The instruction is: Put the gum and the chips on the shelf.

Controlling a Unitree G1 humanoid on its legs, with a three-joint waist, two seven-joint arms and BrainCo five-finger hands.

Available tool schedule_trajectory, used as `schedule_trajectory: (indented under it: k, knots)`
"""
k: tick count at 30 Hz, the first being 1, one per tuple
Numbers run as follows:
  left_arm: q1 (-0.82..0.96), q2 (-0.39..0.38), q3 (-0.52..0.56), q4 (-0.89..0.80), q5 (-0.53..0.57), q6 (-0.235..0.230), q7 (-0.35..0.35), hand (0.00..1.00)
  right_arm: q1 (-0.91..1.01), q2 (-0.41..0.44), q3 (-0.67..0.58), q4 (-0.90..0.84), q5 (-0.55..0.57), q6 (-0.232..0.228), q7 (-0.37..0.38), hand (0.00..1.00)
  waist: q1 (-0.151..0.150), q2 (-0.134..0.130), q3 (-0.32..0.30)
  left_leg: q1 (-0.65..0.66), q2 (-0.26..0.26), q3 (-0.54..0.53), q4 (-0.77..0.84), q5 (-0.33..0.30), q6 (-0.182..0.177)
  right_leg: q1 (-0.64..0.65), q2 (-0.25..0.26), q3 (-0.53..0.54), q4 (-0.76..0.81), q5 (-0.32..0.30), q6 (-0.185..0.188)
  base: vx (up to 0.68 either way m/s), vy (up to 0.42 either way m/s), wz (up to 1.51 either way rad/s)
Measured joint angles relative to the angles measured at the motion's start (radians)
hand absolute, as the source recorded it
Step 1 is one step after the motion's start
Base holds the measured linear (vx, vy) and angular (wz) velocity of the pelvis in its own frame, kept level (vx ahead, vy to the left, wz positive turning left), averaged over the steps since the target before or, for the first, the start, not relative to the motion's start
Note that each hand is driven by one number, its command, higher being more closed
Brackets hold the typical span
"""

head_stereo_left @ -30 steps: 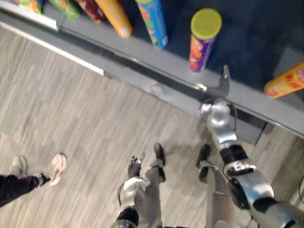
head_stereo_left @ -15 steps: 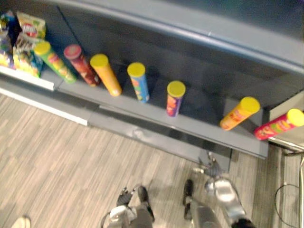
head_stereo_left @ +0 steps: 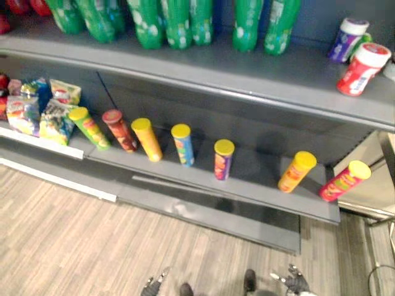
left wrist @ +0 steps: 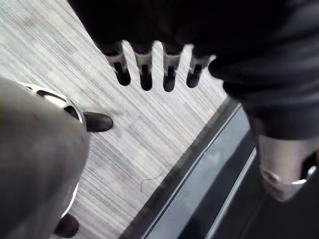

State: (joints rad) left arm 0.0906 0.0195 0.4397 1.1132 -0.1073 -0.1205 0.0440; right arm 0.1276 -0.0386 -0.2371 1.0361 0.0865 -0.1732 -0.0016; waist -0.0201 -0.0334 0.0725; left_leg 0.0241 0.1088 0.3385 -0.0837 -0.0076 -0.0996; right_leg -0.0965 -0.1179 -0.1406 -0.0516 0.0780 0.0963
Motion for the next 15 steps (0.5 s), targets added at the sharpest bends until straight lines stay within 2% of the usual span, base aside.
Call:
schedule_trajectory:
  k: [2,5,6,15]
  knots:
    - [0.005,-0.02,0.021,0.0,-0.006,0.0,-0.003,0.0,0.0,0.0,-0.073,0.035,0.047,0.021,-0.01,0.0,0.001,0.015,-0.011,0.019,-0.007,0.017,-0.012,-0.001,0.001,0.006,-0.003,0.014,-0.001,0.001,0.002,0.02,0.008,-0.22]
    - [0.01,-0.03,0.02,0.0,-0.008,-0.001,-0.01,0.0,0.01,0.004,-0.148,0.082,0.059,0.056,-0.033,0.0,0.001,0.027,-0.018,0.035,-0.008,0.03,-0.017,-0.008,0.002,0.018,-0.007,0.019,-0.007,0.003,0.005,0.02,-0.007,-0.12]
    - [0.014,-0.038,0.01,0.001,-0.008,0.0,-0.015,0.0,0.032,0.012,-0.19,0.101,0.104,0.078,-0.038,0.0,0.002,0.031,-0.021,0.053,-0.01,0.037,-0.017,-0.009,0.003,0.036,-0.007,0.026,-0.015,0.003,0.006,0.02,-0.033,-0.15]
    - [0.017,-0.028,-0.069,0.001,-0.007,0.0,-0.017,0.0,0.033,0.006,-0.19,0.118,0.121,0.078,-0.039,0.0,0.003,0.041,-0.032,0.068,-0.009,0.044,-0.018,-0.014,-0.001,0.049,-0.005,0.031,-0.018,0.002,0.007,0.0,-0.004,-0.01]
